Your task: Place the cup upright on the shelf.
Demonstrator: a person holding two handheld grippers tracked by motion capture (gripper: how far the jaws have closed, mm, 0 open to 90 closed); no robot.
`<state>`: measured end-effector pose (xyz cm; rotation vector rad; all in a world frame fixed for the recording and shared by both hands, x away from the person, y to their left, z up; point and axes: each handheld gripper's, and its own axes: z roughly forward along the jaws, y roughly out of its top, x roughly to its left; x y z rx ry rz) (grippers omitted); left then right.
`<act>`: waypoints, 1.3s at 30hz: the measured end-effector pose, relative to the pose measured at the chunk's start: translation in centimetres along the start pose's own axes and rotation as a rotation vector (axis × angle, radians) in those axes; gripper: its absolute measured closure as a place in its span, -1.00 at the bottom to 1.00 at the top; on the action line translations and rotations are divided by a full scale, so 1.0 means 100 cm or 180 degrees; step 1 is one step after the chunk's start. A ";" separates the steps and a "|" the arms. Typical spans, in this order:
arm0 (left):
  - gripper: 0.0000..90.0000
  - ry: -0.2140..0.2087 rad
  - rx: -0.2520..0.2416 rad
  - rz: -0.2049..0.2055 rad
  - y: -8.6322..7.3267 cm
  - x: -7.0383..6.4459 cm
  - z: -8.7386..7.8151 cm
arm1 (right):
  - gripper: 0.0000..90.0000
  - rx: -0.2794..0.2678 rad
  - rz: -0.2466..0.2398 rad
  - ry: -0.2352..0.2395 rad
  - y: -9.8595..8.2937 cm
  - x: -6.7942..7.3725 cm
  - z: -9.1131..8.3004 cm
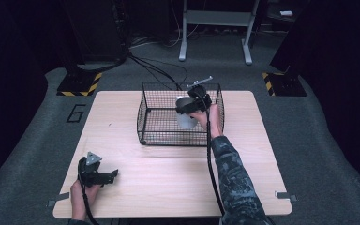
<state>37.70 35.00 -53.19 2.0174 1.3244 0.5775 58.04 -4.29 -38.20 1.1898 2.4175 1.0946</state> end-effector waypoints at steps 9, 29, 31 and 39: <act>-0.99 0.0001 0.0003 0.0001 0.000 0.000 0.000 | -0.87 0.0130 -0.0002 -0.0013 -0.003 -0.001 0.016; -0.99 0.0000 -0.0010 0.0001 0.000 0.000 0.000 | -0.88 0.0362 0.0054 -0.0025 -0.005 0.000 0.037; -0.99 0.0000 -0.0011 0.0000 0.000 0.000 0.000 | -0.88 0.0379 0.0045 -0.0026 -0.005 -0.001 0.039; -0.99 -0.0004 0.0013 0.0031 0.000 0.001 0.000 | -0.88 0.0469 0.0010 -0.0068 -0.005 0.000 0.043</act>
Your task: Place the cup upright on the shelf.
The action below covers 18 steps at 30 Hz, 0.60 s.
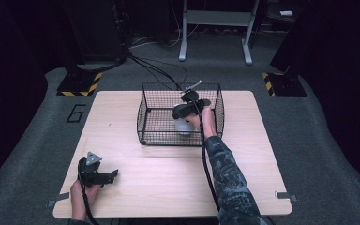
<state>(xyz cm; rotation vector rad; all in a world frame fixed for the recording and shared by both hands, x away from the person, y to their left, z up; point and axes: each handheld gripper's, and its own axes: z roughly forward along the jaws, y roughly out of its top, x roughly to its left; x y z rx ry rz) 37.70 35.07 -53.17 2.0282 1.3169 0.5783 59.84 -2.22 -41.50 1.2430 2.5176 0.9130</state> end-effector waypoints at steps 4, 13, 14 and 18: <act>-0.99 -0.0001 0.0013 0.0002 0.000 0.000 0.000 | -0.88 0.0030 0.0013 -0.0014 0.000 0.001 0.002; -0.99 0.0003 0.0030 0.0021 0.000 0.000 -0.001 | -0.88 0.0092 -0.0013 -0.0006 -0.001 0.000 0.006; -0.99 0.0003 0.0029 0.0021 0.000 0.000 -0.001 | -0.88 0.0092 -0.0013 -0.0006 -0.001 0.000 0.006; -0.99 0.0002 0.0023 0.0014 0.000 0.000 0.000 | -0.88 0.0099 0.0027 0.0010 -0.003 -0.001 0.007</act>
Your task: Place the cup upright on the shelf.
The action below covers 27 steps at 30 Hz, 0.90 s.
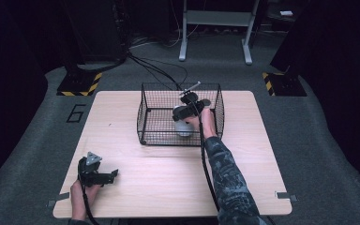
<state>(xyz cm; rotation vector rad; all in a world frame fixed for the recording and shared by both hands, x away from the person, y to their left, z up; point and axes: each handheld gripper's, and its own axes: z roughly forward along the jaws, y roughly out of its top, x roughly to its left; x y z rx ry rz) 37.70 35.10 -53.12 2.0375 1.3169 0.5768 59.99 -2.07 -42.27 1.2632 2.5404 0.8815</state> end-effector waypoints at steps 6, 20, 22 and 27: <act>-0.99 -0.0001 0.0009 0.0003 0.000 0.000 0.000 | -0.88 0.0034 -0.0025 0.0002 -0.001 -0.001 -0.001; -0.99 0.0004 -0.0025 -0.0042 0.000 -0.001 0.000 | -0.93 0.0040 0.0038 0.0119 -0.005 0.001 -0.010; -0.99 0.0005 -0.0038 -0.0044 0.000 -0.001 0.001 | -0.98 -0.0011 0.0040 0.0131 -0.006 0.002 -0.014; -0.99 0.0004 -0.0024 -0.0039 0.000 -0.001 0.000 | -1.00 -0.0100 -0.0003 0.0136 -0.008 0.003 -0.026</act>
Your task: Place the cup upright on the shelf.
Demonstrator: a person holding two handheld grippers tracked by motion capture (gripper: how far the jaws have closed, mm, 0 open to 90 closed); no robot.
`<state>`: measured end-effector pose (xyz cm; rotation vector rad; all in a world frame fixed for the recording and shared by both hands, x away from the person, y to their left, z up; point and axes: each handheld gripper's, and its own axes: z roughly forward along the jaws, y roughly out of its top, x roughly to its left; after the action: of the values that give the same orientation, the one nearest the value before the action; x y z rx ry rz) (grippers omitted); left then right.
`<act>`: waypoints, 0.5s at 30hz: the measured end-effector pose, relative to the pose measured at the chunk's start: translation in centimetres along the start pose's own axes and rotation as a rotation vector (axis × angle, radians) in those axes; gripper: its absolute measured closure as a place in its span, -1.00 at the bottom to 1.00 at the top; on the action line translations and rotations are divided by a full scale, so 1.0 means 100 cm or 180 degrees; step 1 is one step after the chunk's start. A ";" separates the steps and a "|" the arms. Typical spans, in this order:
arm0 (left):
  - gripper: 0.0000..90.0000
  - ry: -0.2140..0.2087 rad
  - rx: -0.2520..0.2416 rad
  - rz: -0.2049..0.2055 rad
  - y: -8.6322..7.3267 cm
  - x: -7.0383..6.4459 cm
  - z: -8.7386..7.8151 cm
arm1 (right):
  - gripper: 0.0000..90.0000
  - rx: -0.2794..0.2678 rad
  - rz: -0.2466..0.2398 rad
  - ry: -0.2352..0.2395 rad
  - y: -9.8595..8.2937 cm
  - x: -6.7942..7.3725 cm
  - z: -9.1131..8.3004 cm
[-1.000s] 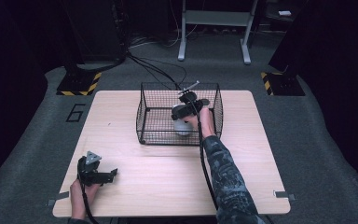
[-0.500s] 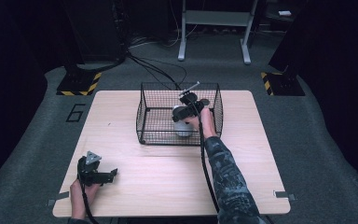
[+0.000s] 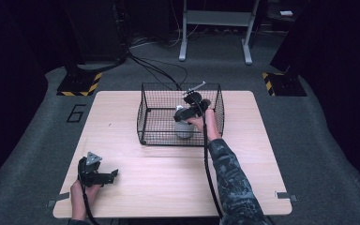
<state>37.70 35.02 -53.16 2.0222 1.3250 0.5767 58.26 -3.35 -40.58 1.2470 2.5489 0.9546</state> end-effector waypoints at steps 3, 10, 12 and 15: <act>-0.99 0.0003 -0.0024 -0.0002 0.000 0.000 0.000 | -1.00 -0.0100 -0.0033 0.0004 -0.002 0.001 -0.008; -0.99 -0.0007 -0.0001 0.0007 0.000 0.000 0.000 | -1.00 -0.0296 -0.0139 0.0054 -0.005 0.009 -0.029; -0.99 -0.0007 0.0002 0.0008 0.000 0.000 0.000 | -1.00 -0.0376 -0.0172 0.0066 -0.008 0.014 -0.038; -0.99 -0.0021 0.0032 0.0011 0.000 0.001 -0.001 | -1.00 -0.0443 -0.0243 0.0074 -0.013 0.018 -0.049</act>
<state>37.70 35.07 -53.07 2.0331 1.3233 0.5654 54.37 -4.92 -37.27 1.0991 2.4791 1.1145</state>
